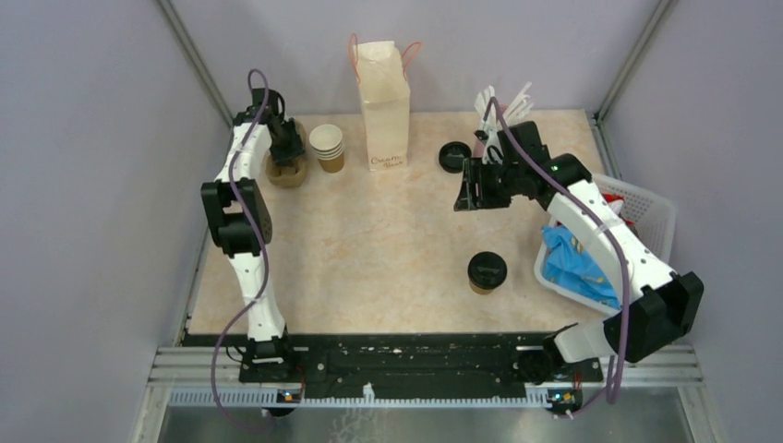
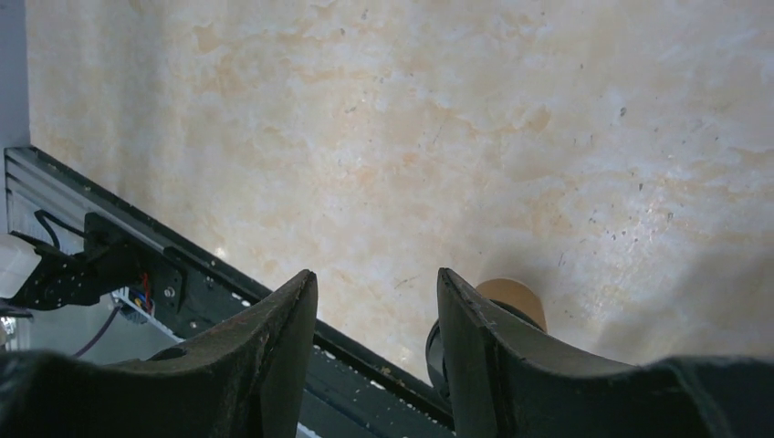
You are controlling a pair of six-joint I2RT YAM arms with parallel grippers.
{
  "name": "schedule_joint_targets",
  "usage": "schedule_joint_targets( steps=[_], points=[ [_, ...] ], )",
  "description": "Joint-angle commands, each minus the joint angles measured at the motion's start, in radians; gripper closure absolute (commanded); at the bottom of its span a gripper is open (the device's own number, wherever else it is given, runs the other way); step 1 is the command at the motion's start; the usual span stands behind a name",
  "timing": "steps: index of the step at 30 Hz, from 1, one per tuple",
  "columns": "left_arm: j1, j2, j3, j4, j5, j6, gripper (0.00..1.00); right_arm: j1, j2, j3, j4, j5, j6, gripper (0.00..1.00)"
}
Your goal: Pack the takeout coffee
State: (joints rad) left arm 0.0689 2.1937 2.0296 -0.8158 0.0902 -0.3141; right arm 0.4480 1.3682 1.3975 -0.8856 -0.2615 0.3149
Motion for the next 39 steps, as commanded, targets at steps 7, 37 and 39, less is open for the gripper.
schedule_joint_targets(
  steps=[7,37,39],
  points=[
    [0.002,0.099,0.134,-0.006,0.017,-0.024,0.55,-0.049,0.085,0.106,0.001,-0.045,-0.075,0.49],
    [0.075,0.023,0.037,0.067,0.2,-0.087,0.71,-0.076,0.101,0.104,0.002,-0.1,-0.097,0.5],
    [0.09,0.006,-0.005,0.099,0.243,-0.101,0.71,-0.075,0.101,0.103,0.004,-0.103,-0.096,0.5]
  ],
)
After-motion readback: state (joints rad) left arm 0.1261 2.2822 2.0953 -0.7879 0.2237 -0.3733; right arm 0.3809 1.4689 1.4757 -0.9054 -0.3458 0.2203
